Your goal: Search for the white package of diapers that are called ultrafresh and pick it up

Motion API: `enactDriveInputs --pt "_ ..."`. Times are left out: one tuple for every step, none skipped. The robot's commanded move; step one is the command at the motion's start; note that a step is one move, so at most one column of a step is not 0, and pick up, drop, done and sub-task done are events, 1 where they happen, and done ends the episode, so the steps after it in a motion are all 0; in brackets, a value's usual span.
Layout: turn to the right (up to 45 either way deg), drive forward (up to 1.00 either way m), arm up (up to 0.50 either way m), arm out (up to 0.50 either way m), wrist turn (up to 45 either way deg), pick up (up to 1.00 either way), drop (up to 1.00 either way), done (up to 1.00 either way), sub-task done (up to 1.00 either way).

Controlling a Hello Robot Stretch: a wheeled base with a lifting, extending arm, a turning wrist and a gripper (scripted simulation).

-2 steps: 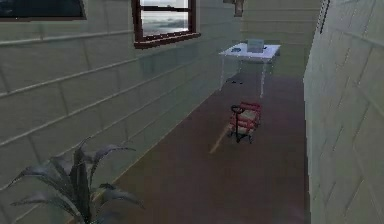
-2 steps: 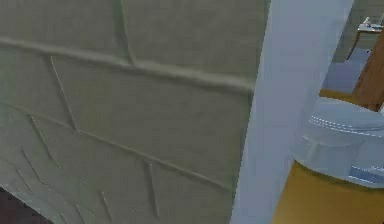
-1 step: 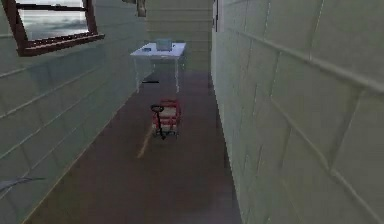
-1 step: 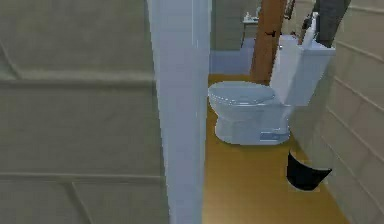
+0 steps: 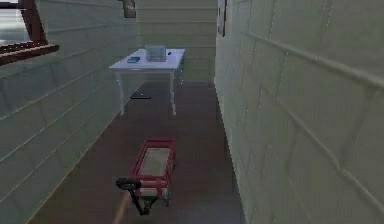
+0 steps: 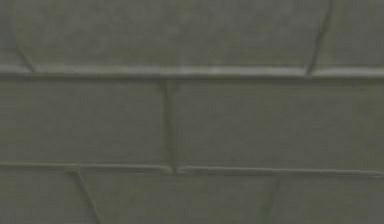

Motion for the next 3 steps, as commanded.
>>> enactDriveInputs --pt "3.0 0.00 0.00 0.00 0.0 0.00 0.00 0.00 0.00" --pt "0.0 1.00 0.00 0.00 0.0 0.00 0.00 0.00 0.00" --pt "0.0 1.00 0.00 0.00 0.0 0.00 0.00 0.00 0.00"
